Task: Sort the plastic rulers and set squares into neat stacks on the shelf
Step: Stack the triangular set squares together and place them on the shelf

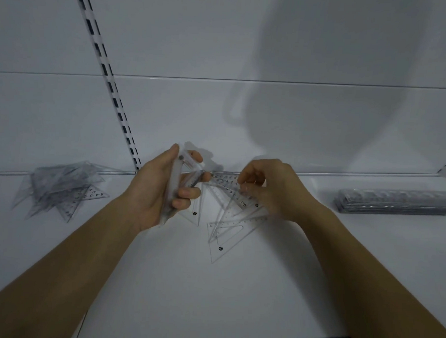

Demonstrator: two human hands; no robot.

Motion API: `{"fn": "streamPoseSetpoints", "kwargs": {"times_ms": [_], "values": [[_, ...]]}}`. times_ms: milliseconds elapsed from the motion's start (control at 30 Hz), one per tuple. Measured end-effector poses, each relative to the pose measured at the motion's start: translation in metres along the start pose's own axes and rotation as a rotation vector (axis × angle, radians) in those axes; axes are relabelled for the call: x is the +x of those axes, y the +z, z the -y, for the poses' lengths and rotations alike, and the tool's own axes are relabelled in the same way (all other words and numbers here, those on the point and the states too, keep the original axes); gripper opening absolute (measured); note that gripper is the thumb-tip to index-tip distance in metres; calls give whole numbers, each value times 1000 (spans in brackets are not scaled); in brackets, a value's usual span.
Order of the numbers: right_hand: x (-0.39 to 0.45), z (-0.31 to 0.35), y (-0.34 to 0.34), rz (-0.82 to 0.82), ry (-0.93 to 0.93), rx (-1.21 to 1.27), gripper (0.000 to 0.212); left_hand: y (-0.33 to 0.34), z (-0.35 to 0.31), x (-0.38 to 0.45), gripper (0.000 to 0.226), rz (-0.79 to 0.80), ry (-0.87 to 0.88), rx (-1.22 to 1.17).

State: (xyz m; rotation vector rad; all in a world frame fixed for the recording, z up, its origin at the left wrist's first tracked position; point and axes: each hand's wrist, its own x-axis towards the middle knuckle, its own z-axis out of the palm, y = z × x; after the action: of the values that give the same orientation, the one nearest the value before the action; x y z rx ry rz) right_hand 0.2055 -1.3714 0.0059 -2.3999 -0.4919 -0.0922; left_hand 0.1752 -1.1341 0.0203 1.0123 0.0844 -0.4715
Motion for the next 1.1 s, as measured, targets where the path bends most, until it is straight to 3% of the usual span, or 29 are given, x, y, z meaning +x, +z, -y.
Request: {"fn": "streamPoseSetpoints", "kwargs": {"times_ms": [233, 500, 667, 967, 1100], "values": [[-1, -7, -1, 261, -93, -226, 41, 6, 0, -1, 41, 7, 36, 59], [-1, -9, 0, 173, -90, -189, 19, 5, 2, 1, 43, 28, 9, 73], [0, -7, -15, 123, -71, 103, 17, 6, 3, 1, 44, 14, 8, 84], [-6, 18, -25, -177, -289, 653, 14, 4, 5, 1, 56, -88, -1, 177], [-10, 33, 5, -208, -371, 561, 17, 13, 9, -1, 64, -21, -71, 189]]}}
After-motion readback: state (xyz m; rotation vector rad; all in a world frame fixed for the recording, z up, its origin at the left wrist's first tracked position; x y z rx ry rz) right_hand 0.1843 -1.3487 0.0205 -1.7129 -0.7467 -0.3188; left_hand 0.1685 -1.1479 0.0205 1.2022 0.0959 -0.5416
